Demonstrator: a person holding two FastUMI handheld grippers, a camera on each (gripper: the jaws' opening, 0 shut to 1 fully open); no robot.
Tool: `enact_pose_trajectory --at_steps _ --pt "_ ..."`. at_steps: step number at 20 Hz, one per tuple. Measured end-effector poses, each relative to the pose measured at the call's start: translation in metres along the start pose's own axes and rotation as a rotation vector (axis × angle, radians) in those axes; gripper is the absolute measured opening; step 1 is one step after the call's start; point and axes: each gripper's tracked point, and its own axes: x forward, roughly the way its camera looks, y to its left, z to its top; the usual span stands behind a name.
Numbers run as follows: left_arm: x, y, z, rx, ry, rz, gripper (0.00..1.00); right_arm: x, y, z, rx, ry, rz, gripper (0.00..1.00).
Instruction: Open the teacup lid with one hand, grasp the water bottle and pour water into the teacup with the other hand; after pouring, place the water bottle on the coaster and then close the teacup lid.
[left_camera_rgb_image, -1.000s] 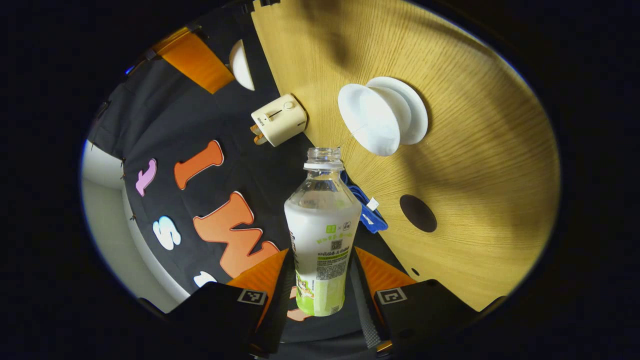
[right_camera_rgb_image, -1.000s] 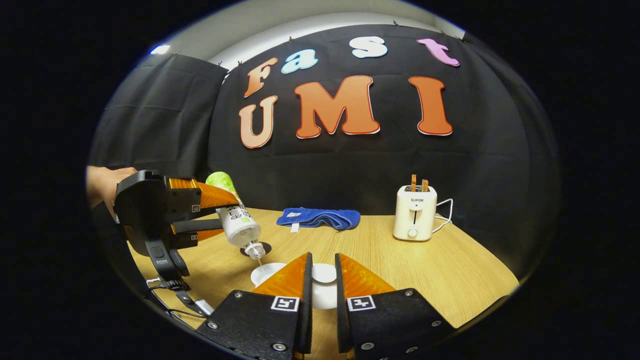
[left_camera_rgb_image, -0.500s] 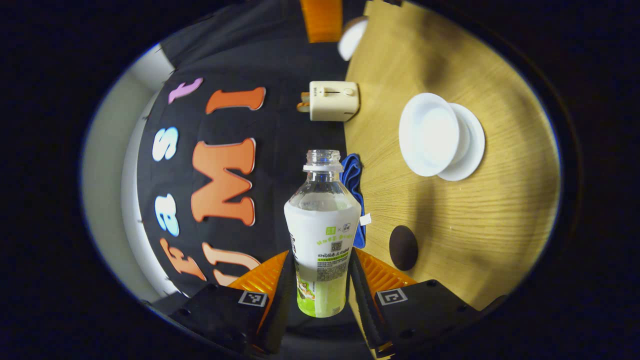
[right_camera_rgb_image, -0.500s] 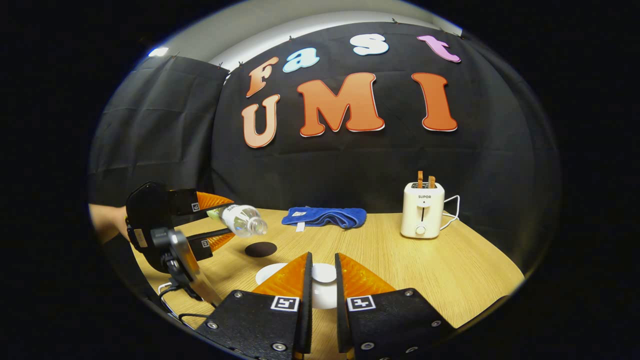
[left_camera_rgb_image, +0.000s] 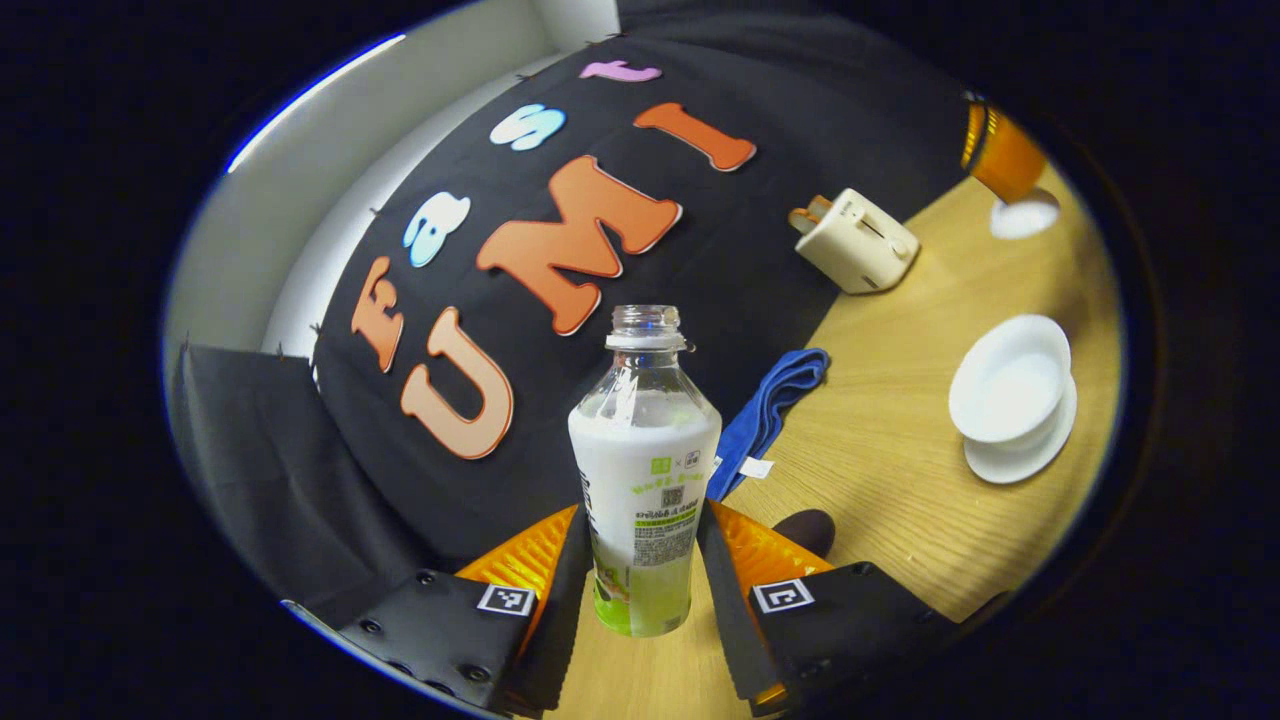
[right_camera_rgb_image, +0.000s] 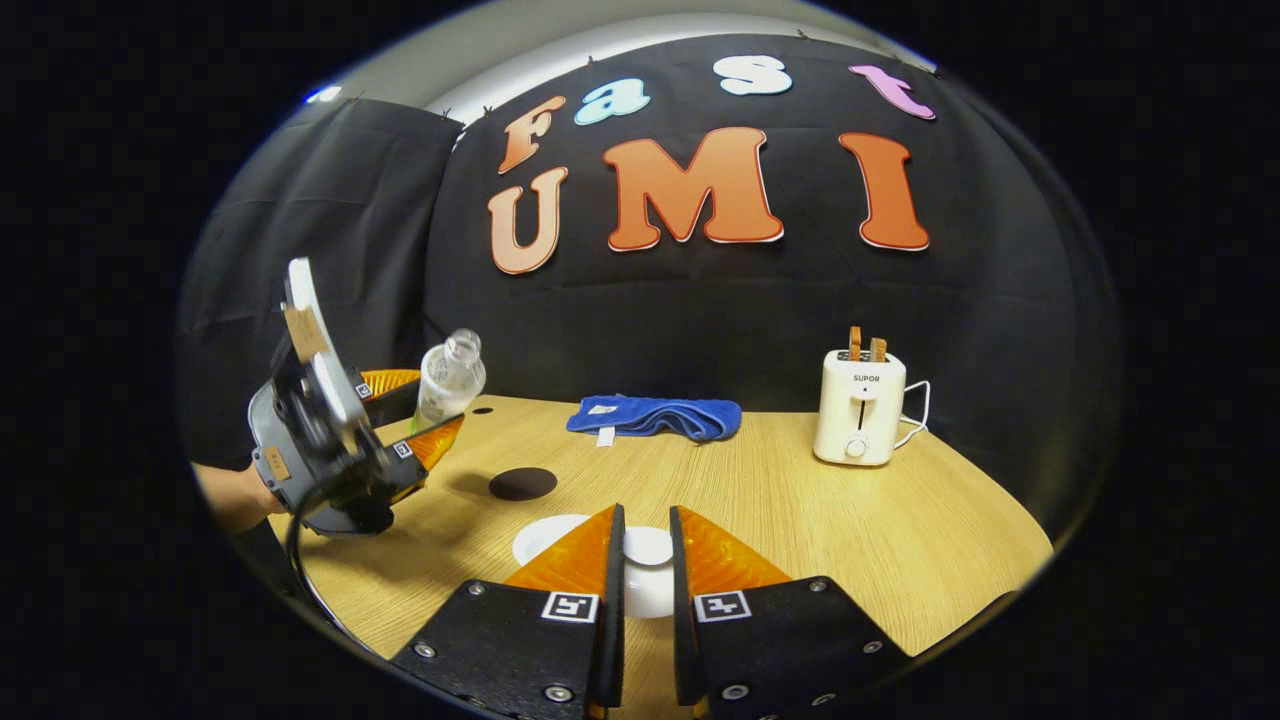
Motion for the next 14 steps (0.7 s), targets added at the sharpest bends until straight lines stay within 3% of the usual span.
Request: enact_pose_trajectory --at_steps 4,8,14 --pt "0.011 0.016 0.014 -0.241 -0.009 0.038 0.64 0.006 0.008 0.0 -0.007 0.009 0.002 0.21" --pt "0.021 0.022 0.015 -0.519 0.024 0.018 0.64 0.012 0.012 0.004 -0.013 0.009 0.003 0.21" --pt "0.055 0.024 -0.012 -0.784 0.108 -0.009 0.65 0.023 0.019 0.008 -0.027 0.012 0.013 0.21"
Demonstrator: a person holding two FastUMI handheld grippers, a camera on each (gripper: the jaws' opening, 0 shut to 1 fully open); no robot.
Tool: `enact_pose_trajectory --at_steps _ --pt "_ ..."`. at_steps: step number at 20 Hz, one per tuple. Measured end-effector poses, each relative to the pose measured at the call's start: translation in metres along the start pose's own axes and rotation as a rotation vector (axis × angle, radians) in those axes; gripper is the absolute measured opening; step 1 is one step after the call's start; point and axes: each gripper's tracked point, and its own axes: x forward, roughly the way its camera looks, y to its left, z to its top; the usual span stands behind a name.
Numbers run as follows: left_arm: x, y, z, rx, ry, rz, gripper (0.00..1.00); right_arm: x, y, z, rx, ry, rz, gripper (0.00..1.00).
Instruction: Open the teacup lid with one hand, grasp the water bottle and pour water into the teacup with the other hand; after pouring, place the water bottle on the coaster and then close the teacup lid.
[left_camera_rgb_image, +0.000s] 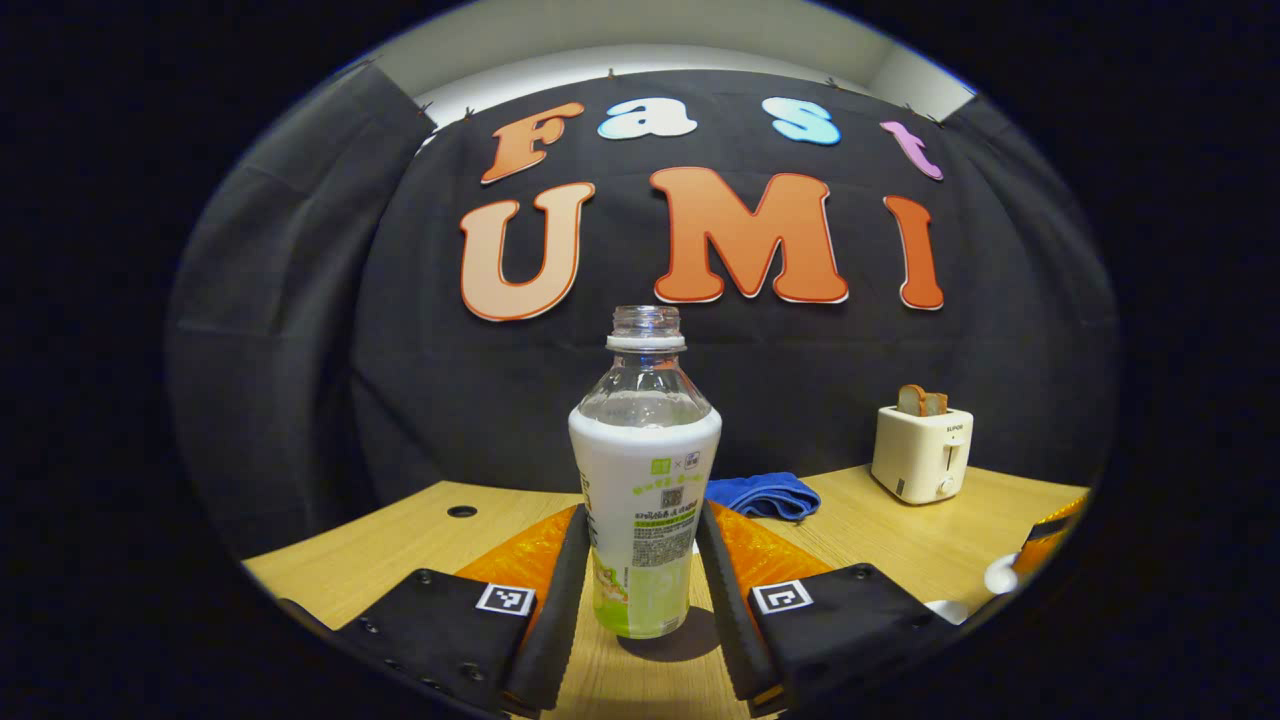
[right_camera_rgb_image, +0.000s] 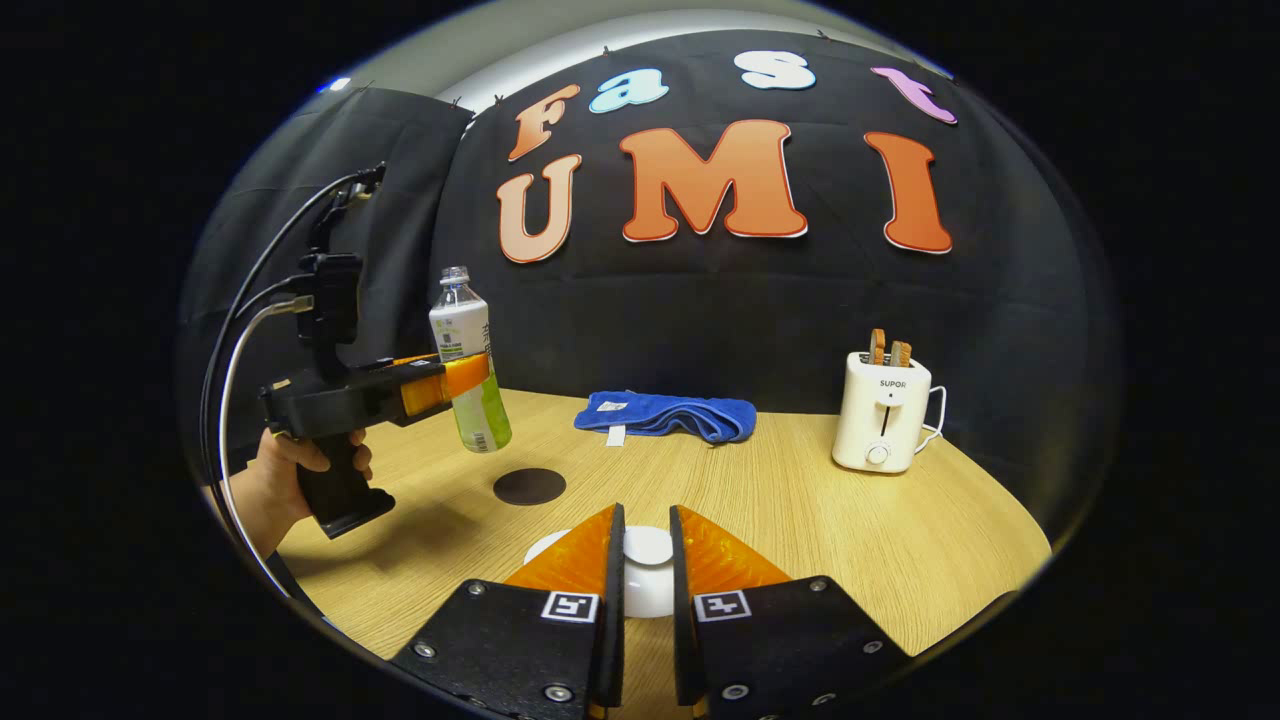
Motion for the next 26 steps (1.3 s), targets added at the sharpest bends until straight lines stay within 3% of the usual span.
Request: enact_pose_trajectory --at_steps 6,14,15,18,20,21,23,26 --pt "0.022 -0.003 -0.043 -0.098 0.122 -0.035 0.64 0.011 0.01 0.001 -0.011 0.006 0.024 0.21" --pt "0.042 -0.017 -0.074 -0.107 0.187 -0.068 0.64 0.025 0.019 -0.005 -0.007 0.032 0.047 0.21" --pt "0.043 -0.019 -0.076 -0.104 0.197 -0.071 0.66 0.026 0.019 -0.006 -0.007 0.035 0.045 0.17" --pt "0.043 -0.019 -0.074 -0.106 0.194 -0.087 0.69 0.03 0.021 -0.009 -0.009 0.048 0.051 0.21" --pt "0.042 -0.025 -0.083 -0.12 0.211 -0.113 0.74 0.033 0.024 -0.013 -0.011 0.056 0.057 0.2" --pt "0.041 -0.026 -0.085 -0.123 0.222 -0.116 0.87 0.033 0.027 -0.013 -0.015 0.059 0.06 0.2" --pt "0.037 -0.023 -0.09 -0.125 0.24 -0.113 0.99 0.034 0.03 -0.016 -0.023 0.067 0.066 0.2" --pt "0.028 -0.019 -0.089 -0.098 0.245 -0.104 0.98 0.037 0.035 -0.021 -0.035 0.076 0.072 0.2"
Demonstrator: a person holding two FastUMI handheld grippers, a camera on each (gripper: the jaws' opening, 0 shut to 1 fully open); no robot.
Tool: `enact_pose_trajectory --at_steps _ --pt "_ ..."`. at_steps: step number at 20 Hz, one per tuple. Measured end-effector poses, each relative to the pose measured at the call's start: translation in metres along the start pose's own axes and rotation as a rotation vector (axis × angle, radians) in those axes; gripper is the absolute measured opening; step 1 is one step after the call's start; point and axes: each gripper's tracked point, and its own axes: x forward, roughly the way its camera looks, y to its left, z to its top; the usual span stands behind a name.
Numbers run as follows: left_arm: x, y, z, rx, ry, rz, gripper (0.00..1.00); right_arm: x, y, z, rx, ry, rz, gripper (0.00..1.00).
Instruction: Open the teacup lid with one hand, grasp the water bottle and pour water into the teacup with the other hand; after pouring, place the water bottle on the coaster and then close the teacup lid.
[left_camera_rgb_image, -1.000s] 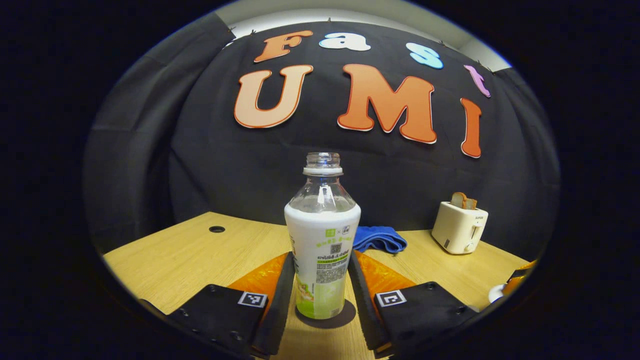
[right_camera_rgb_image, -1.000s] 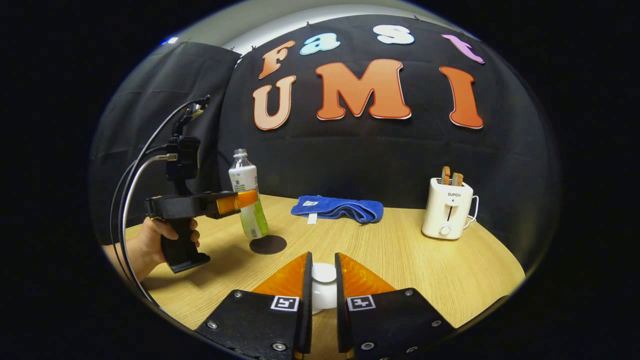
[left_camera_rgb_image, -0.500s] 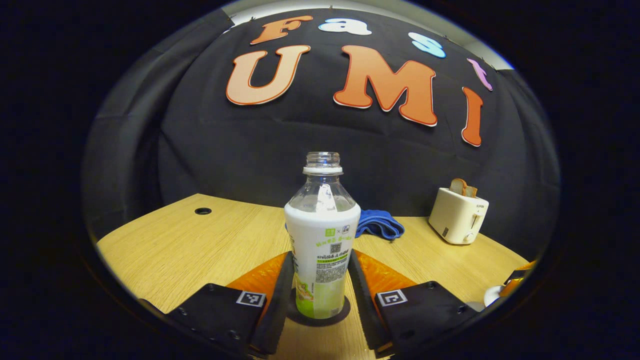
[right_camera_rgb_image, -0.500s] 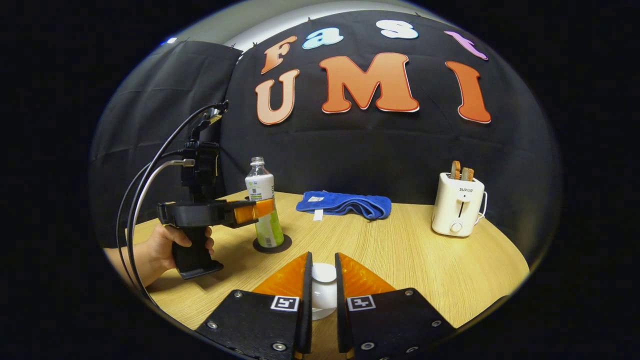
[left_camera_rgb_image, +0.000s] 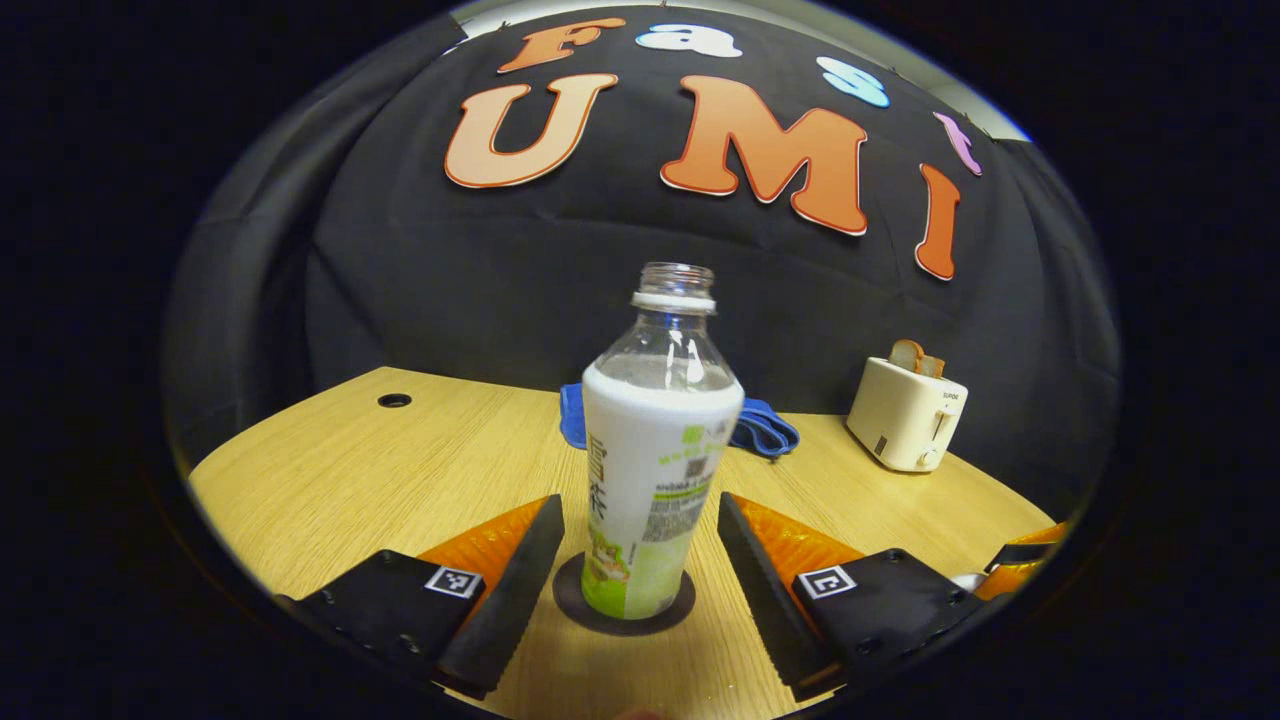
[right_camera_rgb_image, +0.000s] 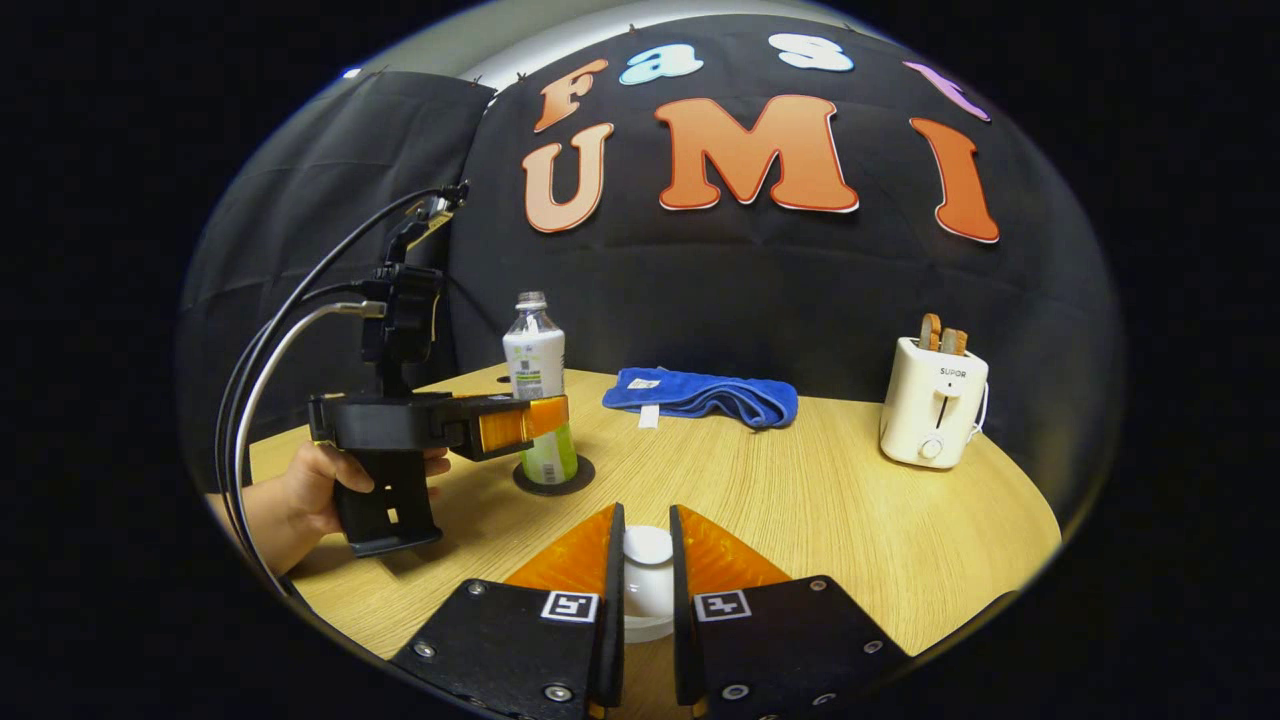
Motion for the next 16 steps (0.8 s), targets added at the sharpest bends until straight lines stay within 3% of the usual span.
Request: enact_pose_trajectory --at_steps 11,16 --pt "-0.054 0.004 0.044 0.056 -0.157 0.037 0.99 0.008 0.008 -0.018 -0.006 0.037 0.002 0.2" --pt "-0.082 0.0 0.06 0.086 -0.208 0.055 0.98 -0.001 0.004 0.006 -0.009 -0.036 -0.034 0.34"
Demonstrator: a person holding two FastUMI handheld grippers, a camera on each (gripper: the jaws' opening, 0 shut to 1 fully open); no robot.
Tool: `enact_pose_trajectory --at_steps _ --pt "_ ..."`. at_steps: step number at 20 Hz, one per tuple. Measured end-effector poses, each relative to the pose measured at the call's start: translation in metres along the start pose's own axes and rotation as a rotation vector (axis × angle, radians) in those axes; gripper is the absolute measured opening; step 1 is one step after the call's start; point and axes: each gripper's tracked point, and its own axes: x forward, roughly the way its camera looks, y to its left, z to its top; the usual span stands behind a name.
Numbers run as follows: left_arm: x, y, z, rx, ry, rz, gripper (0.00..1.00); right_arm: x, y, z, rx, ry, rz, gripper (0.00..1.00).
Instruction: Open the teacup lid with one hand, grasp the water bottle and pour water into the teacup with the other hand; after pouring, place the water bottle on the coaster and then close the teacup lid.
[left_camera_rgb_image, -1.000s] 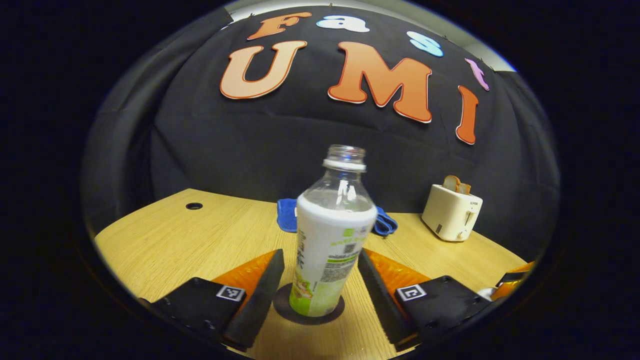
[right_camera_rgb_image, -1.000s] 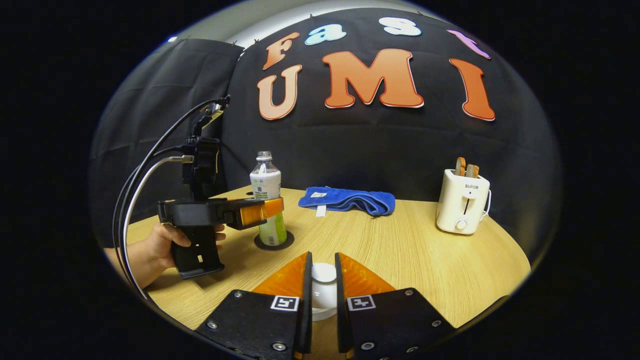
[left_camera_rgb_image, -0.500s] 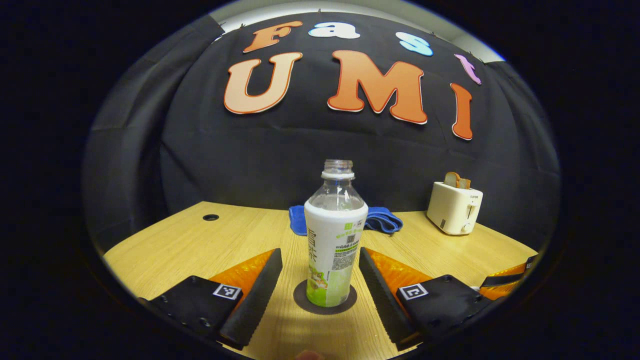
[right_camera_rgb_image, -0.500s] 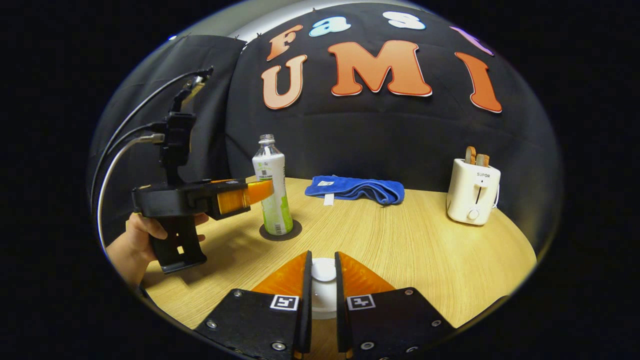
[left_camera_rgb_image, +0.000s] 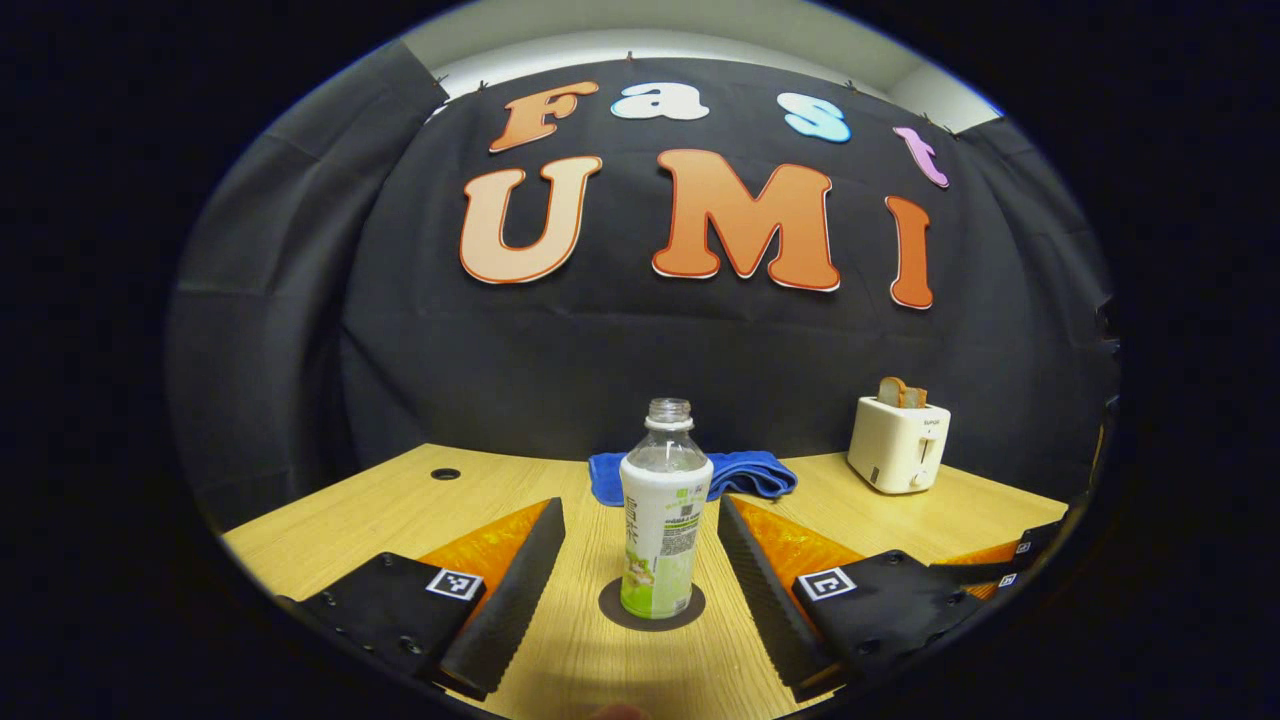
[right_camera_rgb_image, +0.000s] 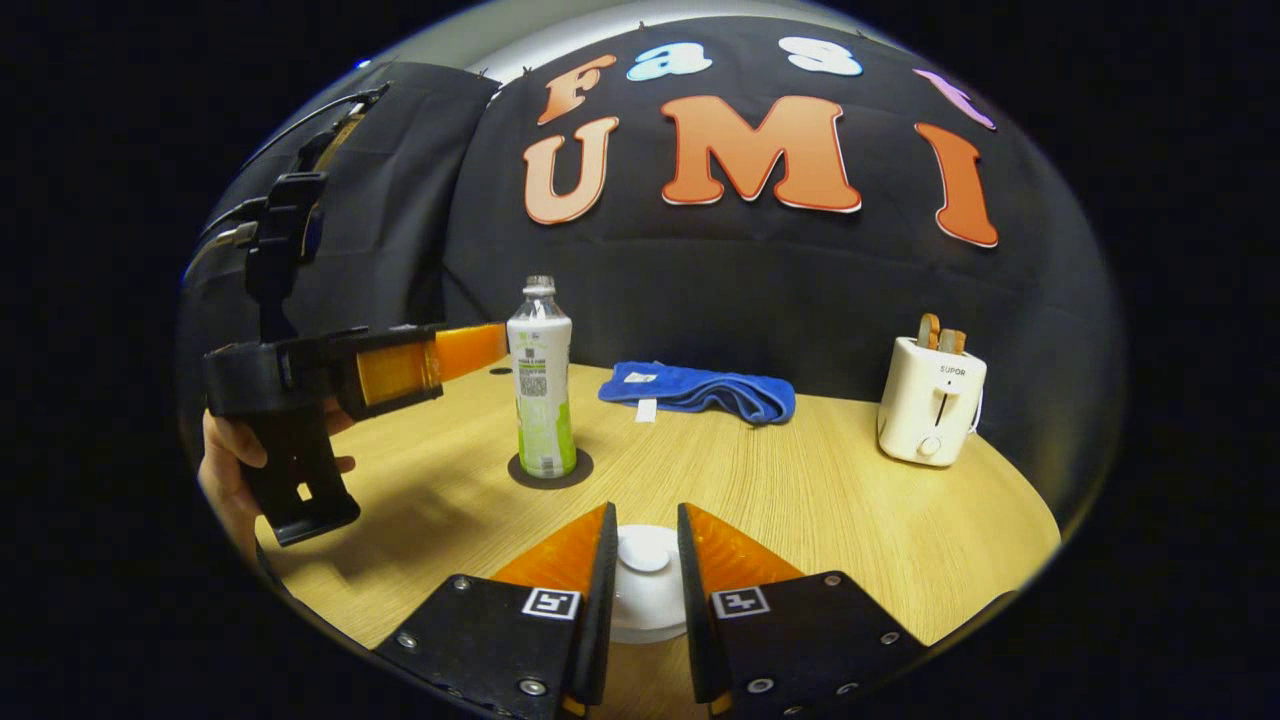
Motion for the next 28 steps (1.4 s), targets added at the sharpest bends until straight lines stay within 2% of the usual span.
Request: enact_pose_trajectory --at_steps 1,2,4,12,18,23,24,25,26,28 --pt "-0.005 0.002 0.005 0.005 -0.01 0.009 0.98 -0.004 0.0 0.008 0.011 -0.025 -0.004 0.33" --pt "-0.011 0.004 0.009 0.011 -0.015 0.018 0.98 -0.008 -0.001 0.017 0.02 -0.05 -0.009 0.46" --pt "-0.023 0.007 0.017 0.027 -0.031 0.034 0.98 -0.016 -0.004 0.034 0.031 -0.093 -0.027 0.54" --pt "-0.077 0.016 0.058 0.033 -0.085 0.071 0.98 -0.064 -0.01 0.097 0.073 -0.246 -0.071 0.73" --pt "-0.113 0.024 0.08 0.007 -0.127 0.086 0.98 -0.091 -0.03 0.119 0.07 -0.295 -0.155 0.74" --pt "-0.136 0.023 0.091 0.011 -0.141 0.092 0.98 -0.11 -0.024 0.136 0.072 -0.33 -0.15 0.75" --pt "-0.141 0.023 0.093 0.02 -0.14 0.096 0.98 -0.113 -0.023 0.136 0.074 -0.327 -0.15 0.7" --pt "-0.145 0.02 0.093 0.027 -0.14 0.096 0.98 -0.115 -0.023 0.136 0.076 -0.324 -0.151 0.7" --pt "-0.15 0.018 0.093 0.036 -0.138 0.095 0.98 -0.118 -0.023 0.134 0.076 -0.323 -0.154 0.74" --pt "-0.159 0.017 0.094 0.065 -0.134 0.095 0.98 -0.122 -0.022 0.132 0.076 -0.32 -0.158 0.74"
